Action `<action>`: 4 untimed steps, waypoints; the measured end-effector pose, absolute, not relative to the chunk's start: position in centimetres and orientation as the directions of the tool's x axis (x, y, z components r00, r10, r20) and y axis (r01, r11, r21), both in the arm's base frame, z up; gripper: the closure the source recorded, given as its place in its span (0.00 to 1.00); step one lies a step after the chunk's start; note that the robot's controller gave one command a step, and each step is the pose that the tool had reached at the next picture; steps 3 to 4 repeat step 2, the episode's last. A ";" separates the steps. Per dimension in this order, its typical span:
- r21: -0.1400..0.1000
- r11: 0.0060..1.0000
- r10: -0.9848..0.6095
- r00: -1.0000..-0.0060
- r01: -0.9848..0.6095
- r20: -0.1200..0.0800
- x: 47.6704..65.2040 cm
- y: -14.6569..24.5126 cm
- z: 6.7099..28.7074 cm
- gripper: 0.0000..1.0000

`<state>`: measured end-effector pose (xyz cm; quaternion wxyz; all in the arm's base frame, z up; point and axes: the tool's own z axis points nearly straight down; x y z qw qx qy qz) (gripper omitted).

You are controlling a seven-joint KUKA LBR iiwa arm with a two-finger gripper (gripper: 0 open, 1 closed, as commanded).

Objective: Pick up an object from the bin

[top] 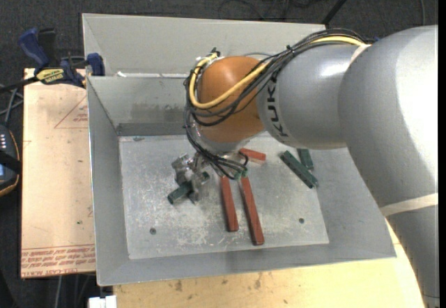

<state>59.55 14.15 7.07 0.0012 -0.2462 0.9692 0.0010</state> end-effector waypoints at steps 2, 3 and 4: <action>0.000 0.843 -0.537 -0.843 -0.537 -0.006 65.2 13.9 21.8 1.00; 0.000 0.843 -0.537 -0.843 -0.537 -0.006 65.2 13.9 21.8 1.00; 0.000 0.843 -0.537 -0.843 -0.537 -0.006 65.2 13.9 21.8 1.00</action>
Offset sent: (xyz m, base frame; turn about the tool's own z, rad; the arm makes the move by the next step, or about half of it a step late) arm 0.0551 -0.0031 0.1459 -0.0728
